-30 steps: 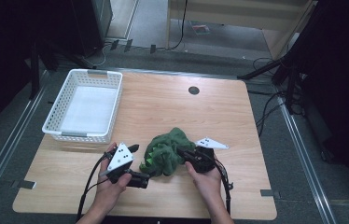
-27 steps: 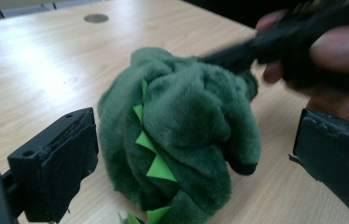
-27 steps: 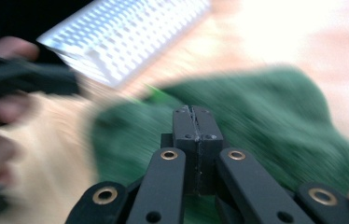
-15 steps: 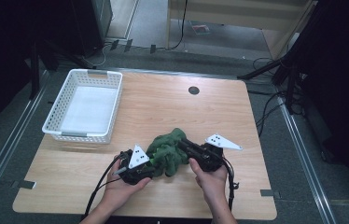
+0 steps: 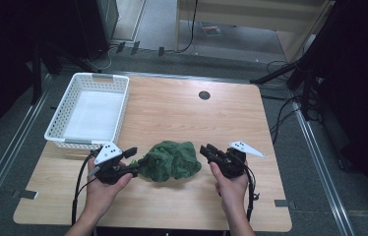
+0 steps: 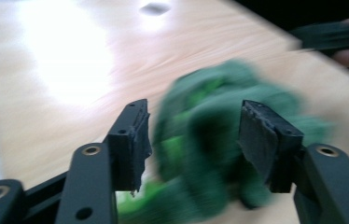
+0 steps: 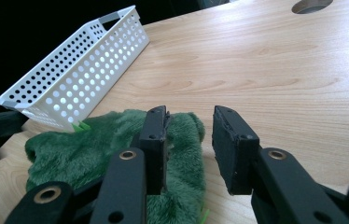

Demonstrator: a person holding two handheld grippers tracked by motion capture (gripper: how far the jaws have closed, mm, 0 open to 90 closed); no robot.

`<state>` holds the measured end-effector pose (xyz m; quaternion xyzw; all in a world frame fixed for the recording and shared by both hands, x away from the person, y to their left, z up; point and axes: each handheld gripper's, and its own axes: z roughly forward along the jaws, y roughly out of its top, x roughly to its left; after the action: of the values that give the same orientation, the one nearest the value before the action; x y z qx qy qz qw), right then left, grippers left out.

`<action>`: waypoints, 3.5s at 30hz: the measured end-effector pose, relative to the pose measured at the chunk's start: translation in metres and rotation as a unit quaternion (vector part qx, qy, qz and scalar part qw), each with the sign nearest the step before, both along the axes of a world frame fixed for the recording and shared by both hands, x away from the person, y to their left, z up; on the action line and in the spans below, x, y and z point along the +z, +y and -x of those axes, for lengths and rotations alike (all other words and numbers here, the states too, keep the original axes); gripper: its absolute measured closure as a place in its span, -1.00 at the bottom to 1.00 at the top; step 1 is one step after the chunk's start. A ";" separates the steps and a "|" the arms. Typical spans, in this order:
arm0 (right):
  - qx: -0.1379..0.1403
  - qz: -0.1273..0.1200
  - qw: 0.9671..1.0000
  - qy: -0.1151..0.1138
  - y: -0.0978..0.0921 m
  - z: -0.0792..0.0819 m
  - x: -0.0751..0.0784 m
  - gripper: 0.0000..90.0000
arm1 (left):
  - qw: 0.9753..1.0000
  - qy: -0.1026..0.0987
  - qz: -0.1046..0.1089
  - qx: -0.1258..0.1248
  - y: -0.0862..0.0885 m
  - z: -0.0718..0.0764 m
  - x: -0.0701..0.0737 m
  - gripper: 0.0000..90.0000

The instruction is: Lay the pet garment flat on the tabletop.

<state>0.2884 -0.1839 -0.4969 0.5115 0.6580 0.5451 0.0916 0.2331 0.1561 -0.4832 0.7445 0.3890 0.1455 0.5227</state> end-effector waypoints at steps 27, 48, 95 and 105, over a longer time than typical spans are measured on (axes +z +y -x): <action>0.154 0.064 0.984 0.059 0.049 0.016 -0.039 0.70 | 0.998 0.023 -0.059 -0.008 -0.027 -0.006 -0.038 0.94; 0.153 0.010 0.971 -0.181 0.007 0.074 0.113 0.81 | 0.983 0.004 0.079 -0.163 -0.013 0.018 0.048 0.92; 0.236 0.184 0.935 -0.192 0.060 0.052 -0.007 0.90 | 0.993 0.099 0.037 -0.054 0.004 -0.023 -0.032 0.90; 0.302 -0.007 0.934 -0.192 0.028 0.059 0.062 0.99 | 0.953 0.079 0.107 -0.271 0.000 -0.010 0.009 0.96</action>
<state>0.2295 -0.1557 -0.4353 0.1752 0.7473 0.6394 0.0438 0.2432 0.1561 -0.4738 0.7708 0.2261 -0.1037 0.5865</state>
